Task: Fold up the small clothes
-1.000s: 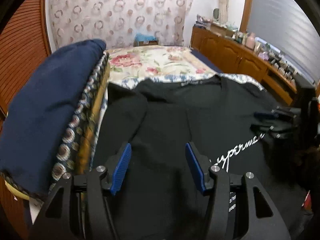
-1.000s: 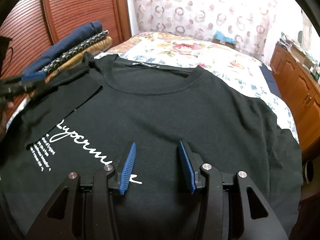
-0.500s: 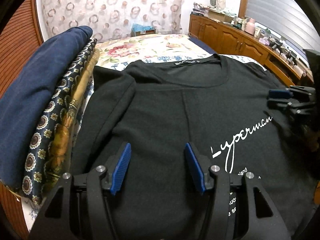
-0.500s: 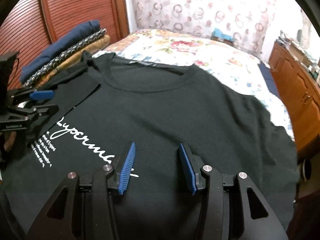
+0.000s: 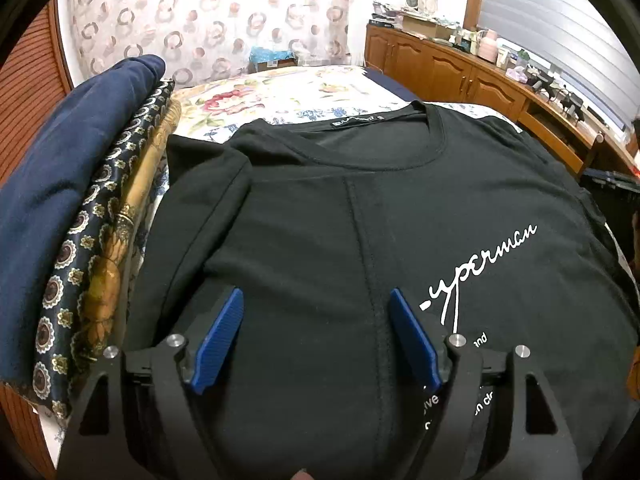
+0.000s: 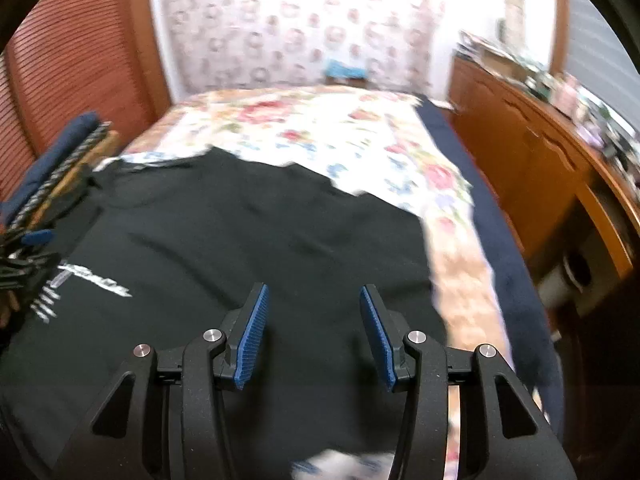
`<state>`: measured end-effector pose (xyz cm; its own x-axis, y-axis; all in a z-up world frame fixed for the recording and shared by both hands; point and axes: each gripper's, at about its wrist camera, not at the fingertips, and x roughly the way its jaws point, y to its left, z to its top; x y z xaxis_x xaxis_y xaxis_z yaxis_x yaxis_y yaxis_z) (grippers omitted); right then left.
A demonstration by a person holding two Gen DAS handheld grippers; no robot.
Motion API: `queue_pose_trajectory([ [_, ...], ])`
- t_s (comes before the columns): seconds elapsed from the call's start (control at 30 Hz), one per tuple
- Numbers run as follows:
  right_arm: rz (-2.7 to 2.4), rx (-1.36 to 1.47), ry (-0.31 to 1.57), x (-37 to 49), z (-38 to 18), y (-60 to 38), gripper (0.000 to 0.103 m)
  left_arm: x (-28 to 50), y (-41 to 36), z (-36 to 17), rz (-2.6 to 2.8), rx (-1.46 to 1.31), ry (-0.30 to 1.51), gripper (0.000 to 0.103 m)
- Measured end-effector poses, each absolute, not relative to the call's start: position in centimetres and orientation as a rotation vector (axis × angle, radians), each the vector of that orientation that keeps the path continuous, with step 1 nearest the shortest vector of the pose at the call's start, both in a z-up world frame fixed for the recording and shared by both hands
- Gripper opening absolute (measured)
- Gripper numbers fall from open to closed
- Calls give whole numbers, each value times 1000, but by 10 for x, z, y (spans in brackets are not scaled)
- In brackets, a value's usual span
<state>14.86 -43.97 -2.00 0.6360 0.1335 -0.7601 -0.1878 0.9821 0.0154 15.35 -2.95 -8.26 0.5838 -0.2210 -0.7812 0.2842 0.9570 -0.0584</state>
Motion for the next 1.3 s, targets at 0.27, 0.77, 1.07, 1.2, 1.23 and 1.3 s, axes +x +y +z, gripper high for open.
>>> queue_pose_trajectory([
  [0.27, 91, 35, 922, 131, -40, -491, 48, 154, -31, -82, -289, 86, 900, 77],
  [0.77, 94, 40, 906, 120, -45, -497, 17, 154, -30, -83, -287, 88, 900, 78],
  [1.07, 100, -8, 823, 116, -27, -488, 0, 154, -28, -83, -292, 84, 898, 77],
  [1.2, 193, -4, 763, 114, -6, -468, 0, 152, -24, -80, -273, 71, 887, 77],
  [1.23, 204, -14, 757, 115, -3, -463, 0, 151, -22, -78, -267, 67, 879, 77],
  [1.3, 245, -11, 751, 116, 3, -452, 0, 149, -20, -73, -264, 60, 859, 77],
])
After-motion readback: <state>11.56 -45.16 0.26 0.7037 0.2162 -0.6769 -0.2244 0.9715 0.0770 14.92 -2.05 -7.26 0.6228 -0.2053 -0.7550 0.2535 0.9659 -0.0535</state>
